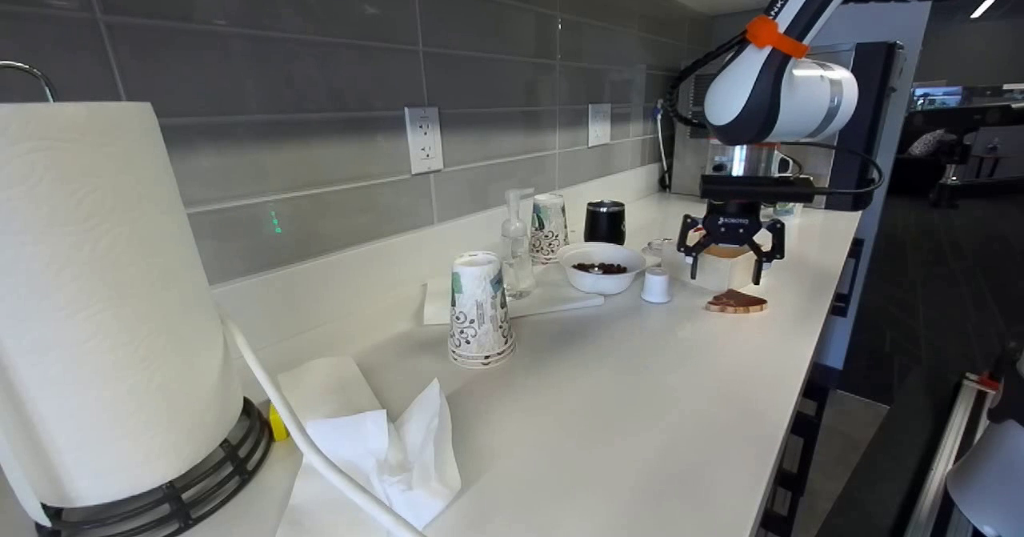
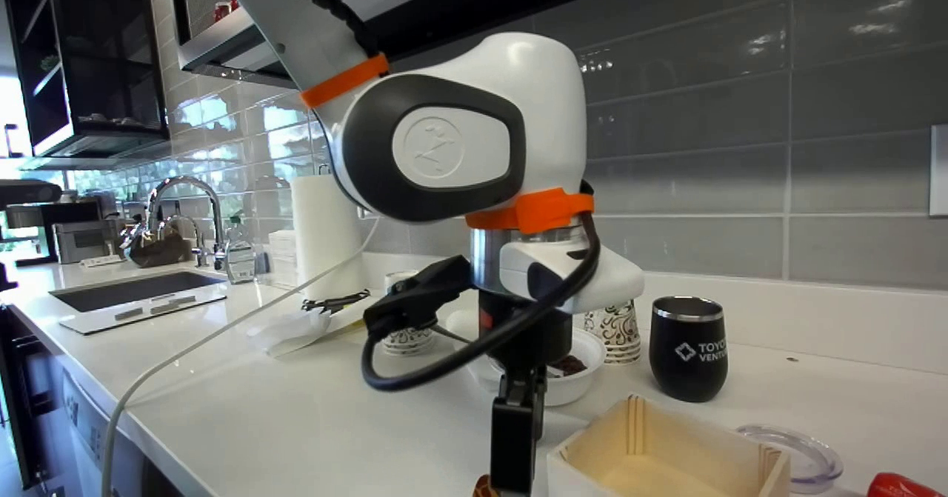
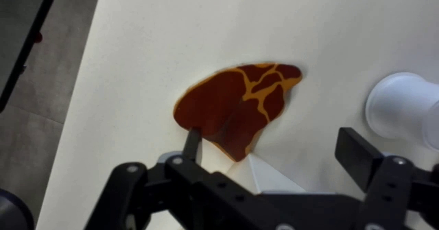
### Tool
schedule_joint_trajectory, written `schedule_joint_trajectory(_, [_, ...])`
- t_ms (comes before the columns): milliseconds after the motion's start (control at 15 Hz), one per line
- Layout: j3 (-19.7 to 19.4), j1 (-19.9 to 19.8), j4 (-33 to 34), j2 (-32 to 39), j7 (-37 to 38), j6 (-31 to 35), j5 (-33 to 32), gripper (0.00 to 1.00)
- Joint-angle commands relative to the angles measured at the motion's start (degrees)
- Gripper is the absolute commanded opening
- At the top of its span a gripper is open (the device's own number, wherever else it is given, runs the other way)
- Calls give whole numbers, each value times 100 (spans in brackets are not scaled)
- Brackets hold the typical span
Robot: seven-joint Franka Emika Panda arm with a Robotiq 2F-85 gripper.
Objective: Put the pizza, orange block and orange object inside the wooden box.
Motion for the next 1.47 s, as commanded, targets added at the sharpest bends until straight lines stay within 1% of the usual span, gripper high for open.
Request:
schedule_joint_trajectory(0, [166, -39, 18, -350, 830, -612, -123, 100])
schedule_joint_trajectory(267, [302, -115, 20, -510, 1790, -822, -254, 100])
schedule_joint_trajectory(400, [374, -173, 20, -510, 2381, -782, -427, 100])
schedule_joint_trajectory(667, [448, -189, 8, -410, 3279, -704, -735, 100])
schedule_joint_trajectory(1400, [573, 8, -20, -21, 4463, -567, -899, 100])
